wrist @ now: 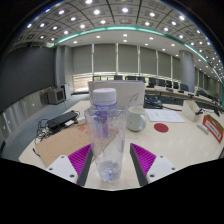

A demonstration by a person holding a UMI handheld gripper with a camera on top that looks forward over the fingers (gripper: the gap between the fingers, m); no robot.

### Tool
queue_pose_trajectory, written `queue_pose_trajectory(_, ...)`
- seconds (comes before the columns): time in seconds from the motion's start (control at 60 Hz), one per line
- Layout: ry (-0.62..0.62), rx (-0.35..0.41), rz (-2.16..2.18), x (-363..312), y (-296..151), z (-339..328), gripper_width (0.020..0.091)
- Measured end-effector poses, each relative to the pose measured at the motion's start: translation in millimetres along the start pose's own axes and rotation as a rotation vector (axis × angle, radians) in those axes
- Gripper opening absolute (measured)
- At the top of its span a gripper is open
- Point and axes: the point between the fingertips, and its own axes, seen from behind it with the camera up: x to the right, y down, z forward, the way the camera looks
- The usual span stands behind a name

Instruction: Pour water

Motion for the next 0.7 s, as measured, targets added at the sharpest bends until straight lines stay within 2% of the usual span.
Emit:
queue_pose_trajectory(0.067,0.002,0.014,-0.008,-3,3,8,0.0601)
queue_pose_trajectory(0.1,-0.011,0.032,-0.003,-8,0,10,0.0506)
queue_pose_trajectory(0.167,0.007,0.042,-0.016,-8,-1,12,0.0477)
queue_pose_trajectory(0.3,0.040,0.037,-0.037,-6,-2,8,0.0327)
queue_pose_trajectory(0.45,0.028,0.040,-0.010,-16,-27,3,0.0320)
queue_pose_trajectory(0.567,-0.014,0.089,0.073,-32,-74,1,0.0318)
queue_pose_trajectory(0.7,-0.119,0.151,0.260,-60,-141,10,0.0317)
